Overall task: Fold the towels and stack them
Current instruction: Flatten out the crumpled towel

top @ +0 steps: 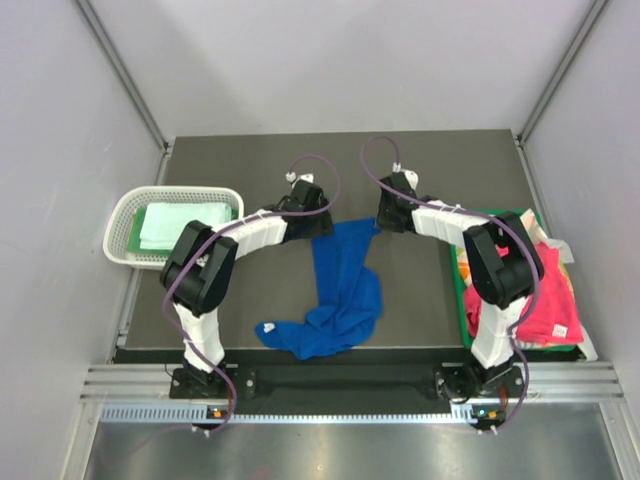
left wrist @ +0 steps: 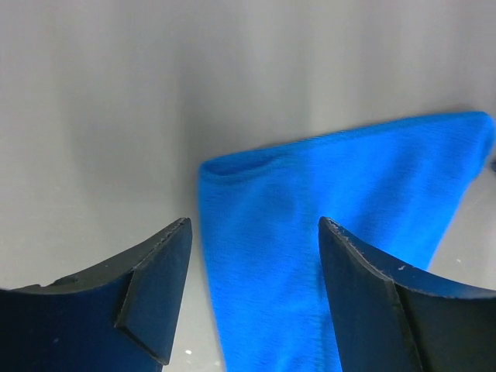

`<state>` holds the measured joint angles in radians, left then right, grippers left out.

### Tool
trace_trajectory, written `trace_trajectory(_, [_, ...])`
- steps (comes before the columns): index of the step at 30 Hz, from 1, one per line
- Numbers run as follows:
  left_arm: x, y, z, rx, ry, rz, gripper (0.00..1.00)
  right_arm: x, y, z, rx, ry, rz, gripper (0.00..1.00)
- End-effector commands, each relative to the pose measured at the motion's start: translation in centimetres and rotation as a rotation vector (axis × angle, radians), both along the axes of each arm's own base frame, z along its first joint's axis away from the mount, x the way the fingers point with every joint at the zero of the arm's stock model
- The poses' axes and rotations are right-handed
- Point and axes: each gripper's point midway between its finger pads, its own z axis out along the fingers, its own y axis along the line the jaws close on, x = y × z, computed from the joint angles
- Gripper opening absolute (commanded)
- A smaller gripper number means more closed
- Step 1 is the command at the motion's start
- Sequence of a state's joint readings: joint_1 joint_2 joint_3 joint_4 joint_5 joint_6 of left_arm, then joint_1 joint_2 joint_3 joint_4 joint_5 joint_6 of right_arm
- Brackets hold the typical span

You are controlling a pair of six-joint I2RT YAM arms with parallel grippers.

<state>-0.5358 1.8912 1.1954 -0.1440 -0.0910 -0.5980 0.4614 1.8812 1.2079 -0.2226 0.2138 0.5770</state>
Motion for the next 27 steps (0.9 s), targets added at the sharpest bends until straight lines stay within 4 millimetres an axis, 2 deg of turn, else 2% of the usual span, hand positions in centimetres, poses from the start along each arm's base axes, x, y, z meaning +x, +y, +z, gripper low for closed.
trace_trajectory(1, [0.9, -0.5, 3.5, 0.095, -0.098, -0.002, 0.71, 1.5, 0.5, 0.5, 0.035, -0.029, -0.012, 0.33])
trace_trajectory(7, [1.3, -1.6, 3.6, 0.168, -0.118, 0.022, 0.71, 0.8, 1.0, -0.6, 0.057, -0.005, -0.007, 0.33])
trace_trajectory(13, [1.7, -1.2, 1.3, 0.23, -0.091, 0.081, 0.64, 0.5, 1.8, -1.8, 0.09, 0.016, -0.008, 0.31])
trace_trajectory(18, [2.2, -0.7, -0.1, 0.279, -0.081, 0.104, 0.64, 0.4, 2.0, -2.3, 0.113, 0.023, -0.02, 0.17])
trace_trajectory(23, [2.2, -0.7, -0.2, 0.296, -0.085, 0.102, 0.63, 0.4, 2.0, -2.0, 0.114, 0.019, -0.02, 0.02])
trace_trajectory(27, [2.5, -0.2, 0.1, 0.318, -0.099, 0.114, 0.52, 0.5, 1.4, -1.4, 0.102, 0.004, -0.029, 0.0])
